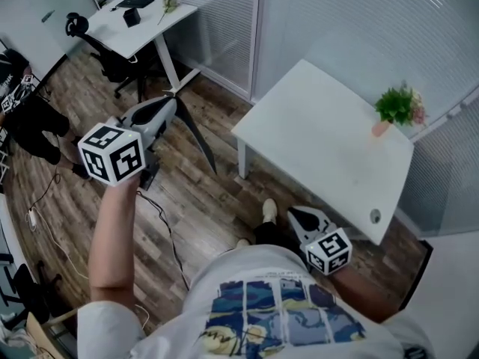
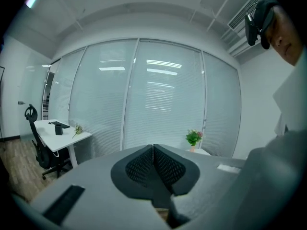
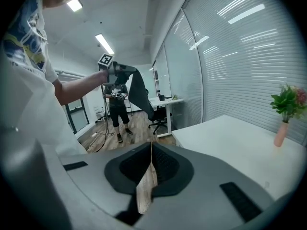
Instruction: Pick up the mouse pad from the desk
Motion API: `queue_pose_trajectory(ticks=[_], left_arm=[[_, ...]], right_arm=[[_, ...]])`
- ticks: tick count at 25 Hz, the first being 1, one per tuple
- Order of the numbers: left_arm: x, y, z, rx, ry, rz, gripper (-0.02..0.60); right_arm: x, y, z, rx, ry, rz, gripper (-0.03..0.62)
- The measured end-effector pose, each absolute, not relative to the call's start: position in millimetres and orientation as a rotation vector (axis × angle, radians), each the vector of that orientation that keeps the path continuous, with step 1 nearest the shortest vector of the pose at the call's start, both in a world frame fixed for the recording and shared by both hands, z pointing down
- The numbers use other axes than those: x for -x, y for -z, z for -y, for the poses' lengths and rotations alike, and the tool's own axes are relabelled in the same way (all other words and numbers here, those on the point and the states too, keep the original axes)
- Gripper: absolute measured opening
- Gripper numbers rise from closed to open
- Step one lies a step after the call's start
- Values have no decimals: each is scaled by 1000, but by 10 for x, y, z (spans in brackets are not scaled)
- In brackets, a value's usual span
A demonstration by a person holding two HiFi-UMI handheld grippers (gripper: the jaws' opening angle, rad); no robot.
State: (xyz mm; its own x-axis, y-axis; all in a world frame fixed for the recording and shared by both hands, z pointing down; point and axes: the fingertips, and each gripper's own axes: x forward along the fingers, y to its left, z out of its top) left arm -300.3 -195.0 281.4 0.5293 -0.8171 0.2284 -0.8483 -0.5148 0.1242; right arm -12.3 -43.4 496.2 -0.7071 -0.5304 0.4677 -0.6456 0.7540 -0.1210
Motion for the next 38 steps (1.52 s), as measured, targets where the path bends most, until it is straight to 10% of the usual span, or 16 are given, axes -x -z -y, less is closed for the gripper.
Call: queue_pose_trajectory(ticks=[38], left_arm=[[3299,-2508,780,-2558,-119,1445,7]], right_arm=[[463,-4796,-41,-800,-304,2581,0]])
